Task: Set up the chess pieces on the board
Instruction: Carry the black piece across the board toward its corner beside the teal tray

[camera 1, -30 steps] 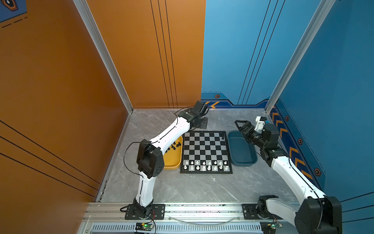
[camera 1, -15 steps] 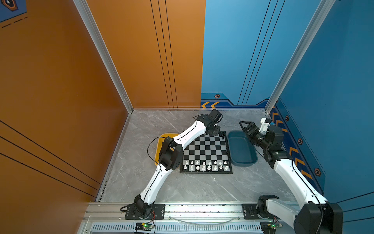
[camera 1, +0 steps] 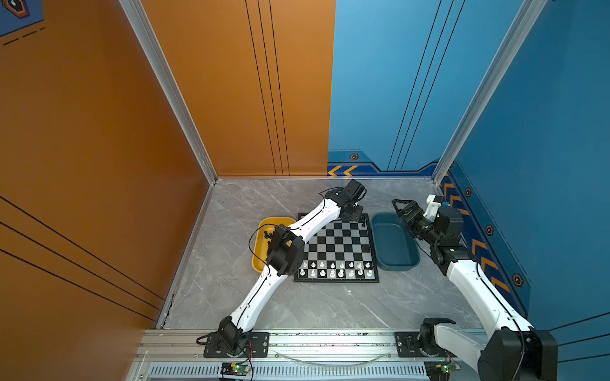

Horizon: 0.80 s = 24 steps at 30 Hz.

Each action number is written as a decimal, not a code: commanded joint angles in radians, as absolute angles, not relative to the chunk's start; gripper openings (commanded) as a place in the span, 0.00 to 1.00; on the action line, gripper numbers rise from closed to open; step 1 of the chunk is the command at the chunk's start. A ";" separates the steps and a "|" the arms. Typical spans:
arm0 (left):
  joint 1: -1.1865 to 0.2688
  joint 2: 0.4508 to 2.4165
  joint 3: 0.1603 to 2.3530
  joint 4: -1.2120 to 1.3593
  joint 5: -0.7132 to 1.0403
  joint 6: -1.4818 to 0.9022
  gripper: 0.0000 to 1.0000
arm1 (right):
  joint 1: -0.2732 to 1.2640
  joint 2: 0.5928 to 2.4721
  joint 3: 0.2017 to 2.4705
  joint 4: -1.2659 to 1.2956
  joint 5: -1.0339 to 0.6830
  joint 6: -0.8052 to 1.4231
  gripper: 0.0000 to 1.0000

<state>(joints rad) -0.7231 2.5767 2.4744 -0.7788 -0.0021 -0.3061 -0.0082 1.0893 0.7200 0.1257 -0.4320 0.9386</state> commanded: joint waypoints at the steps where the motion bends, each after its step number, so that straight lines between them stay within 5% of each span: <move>1: -0.733 2.603 2.518 -0.794 0.000 -0.298 0.00 | -0.017 1.080 0.706 0.130 -0.420 0.922 1.00; 24: -0.724 2.632 2.515 -0.795 -0.011 -0.302 0.00 | -0.025 1.094 0.703 0.146 -0.433 0.927 1.00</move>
